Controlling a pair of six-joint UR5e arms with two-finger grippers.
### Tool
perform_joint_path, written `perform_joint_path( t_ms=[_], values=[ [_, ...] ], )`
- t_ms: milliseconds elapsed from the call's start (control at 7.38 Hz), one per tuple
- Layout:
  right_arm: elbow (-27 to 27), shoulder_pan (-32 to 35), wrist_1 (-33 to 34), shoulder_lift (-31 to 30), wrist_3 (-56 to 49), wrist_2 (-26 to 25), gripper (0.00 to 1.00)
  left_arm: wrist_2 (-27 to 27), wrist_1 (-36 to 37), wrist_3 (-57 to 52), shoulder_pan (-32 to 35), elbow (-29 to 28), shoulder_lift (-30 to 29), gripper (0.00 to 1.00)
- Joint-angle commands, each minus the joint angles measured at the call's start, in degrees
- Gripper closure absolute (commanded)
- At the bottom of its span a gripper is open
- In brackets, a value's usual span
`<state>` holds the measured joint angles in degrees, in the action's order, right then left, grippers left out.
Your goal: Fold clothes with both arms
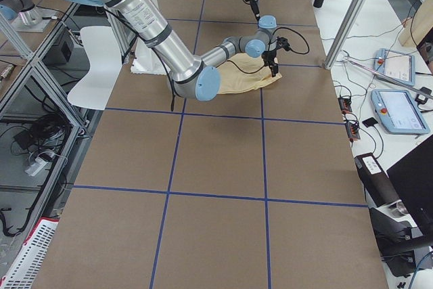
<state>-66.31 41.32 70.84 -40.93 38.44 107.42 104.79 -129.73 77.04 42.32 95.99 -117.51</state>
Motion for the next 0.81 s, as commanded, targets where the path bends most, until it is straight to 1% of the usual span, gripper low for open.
perform_joint_path(
  t_ms=[0,678],
  values=[
    [0.7,0.0,-0.4,-0.6,-0.1,-0.4,0.00,0.0,0.0,0.0,0.0,0.0,-0.1,0.00],
    [0.8,0.7,-0.4,-1.9,-0.9,-1.1,0.00,0.0,0.0,0.4,-0.1,0.2,-0.4,0.00]
  ],
)
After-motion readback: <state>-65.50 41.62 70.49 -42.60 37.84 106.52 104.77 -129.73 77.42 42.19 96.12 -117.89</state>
